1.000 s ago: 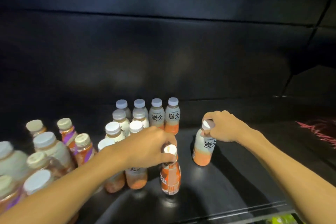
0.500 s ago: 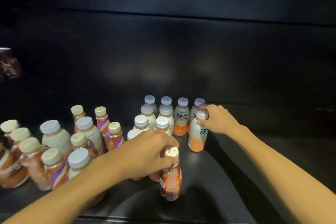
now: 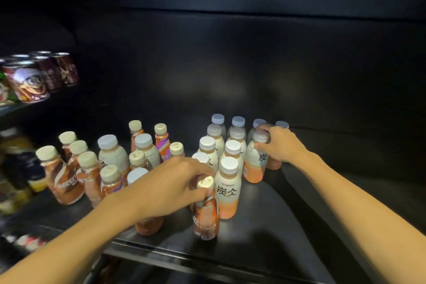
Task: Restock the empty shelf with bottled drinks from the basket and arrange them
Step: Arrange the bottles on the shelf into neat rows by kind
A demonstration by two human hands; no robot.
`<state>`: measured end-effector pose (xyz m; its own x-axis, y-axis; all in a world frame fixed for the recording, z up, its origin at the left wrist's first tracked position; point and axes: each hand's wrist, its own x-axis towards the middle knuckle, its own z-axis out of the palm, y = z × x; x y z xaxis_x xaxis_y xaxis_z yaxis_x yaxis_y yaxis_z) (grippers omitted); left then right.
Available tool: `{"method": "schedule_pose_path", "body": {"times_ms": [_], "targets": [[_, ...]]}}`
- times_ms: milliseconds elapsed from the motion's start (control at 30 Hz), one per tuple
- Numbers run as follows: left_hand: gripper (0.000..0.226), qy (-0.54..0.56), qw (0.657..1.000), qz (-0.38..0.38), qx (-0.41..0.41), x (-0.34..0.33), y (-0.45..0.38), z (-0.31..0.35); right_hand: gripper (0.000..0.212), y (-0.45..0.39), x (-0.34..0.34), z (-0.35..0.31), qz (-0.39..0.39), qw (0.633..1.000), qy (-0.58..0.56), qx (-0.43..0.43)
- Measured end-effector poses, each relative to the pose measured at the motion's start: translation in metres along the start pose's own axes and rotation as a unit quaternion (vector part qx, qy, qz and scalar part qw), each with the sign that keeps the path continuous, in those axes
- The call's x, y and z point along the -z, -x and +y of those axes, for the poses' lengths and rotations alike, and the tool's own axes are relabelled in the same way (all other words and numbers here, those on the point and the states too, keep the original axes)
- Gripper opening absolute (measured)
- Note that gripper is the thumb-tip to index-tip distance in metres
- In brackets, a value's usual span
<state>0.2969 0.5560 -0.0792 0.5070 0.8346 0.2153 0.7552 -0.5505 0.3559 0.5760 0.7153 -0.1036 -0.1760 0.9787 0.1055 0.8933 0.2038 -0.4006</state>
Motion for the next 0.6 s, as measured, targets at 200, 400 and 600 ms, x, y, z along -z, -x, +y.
{"method": "schedule_pose_path", "body": {"times_ms": [200, 400, 600], "targets": [[0.021, -0.024, 0.999, 0.016, 0.029, -0.002, 0.020, -0.014, 0.041, 0.015, 0.019, -0.048, 0.105, 0.994, 0.013, 0.031], [0.044, -0.093, 0.993, 0.054, 0.052, -0.001, 0.037, -0.025, 0.028, 0.023, 0.009, -0.133, -0.022, 0.979, -0.093, 0.178], [0.034, -0.117, 0.988, 0.072, 0.070, 0.002, 0.043, -0.034, 0.050, 0.009, -0.028, -0.180, -0.159, 0.954, -0.001, 0.252]]}}
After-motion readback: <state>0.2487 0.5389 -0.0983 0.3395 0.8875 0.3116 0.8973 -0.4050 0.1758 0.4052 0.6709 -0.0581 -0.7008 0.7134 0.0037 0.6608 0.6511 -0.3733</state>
